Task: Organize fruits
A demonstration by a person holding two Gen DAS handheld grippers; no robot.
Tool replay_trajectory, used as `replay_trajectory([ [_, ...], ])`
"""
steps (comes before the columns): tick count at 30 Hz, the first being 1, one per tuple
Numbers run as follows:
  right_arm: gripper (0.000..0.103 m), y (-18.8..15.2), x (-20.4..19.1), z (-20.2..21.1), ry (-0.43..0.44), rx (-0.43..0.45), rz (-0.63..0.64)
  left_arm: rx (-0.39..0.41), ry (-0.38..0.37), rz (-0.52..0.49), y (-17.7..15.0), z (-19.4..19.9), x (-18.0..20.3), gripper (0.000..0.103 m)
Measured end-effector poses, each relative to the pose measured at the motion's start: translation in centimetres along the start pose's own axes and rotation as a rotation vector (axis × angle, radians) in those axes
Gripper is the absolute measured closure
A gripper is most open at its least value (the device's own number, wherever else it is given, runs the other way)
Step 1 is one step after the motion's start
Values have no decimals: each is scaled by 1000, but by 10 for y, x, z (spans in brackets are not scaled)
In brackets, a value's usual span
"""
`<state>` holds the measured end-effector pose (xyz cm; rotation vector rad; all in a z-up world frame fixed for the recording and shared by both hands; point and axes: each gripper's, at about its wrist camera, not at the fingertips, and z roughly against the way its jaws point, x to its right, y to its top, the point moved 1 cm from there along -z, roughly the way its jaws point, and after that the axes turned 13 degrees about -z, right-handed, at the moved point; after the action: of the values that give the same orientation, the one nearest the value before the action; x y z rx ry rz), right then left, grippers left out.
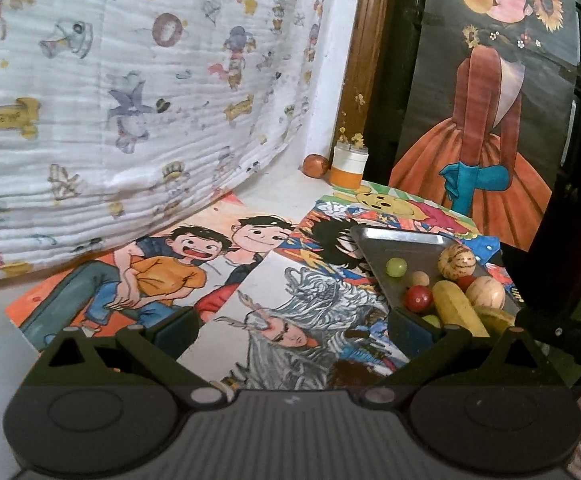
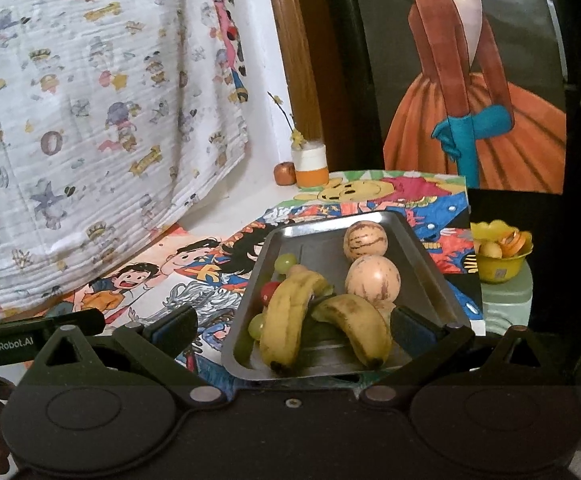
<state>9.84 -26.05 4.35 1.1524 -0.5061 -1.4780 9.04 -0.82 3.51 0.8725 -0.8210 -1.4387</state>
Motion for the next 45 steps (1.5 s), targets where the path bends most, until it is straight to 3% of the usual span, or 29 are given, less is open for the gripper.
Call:
replay_trajectory([
  [17,1,-30,-3,22,-34,37,32,31,12,-60,-22,24,-4,0],
  [45,1,-58,-7,30,-18,38,69,15,5,-93,-53,36,-8,0],
])
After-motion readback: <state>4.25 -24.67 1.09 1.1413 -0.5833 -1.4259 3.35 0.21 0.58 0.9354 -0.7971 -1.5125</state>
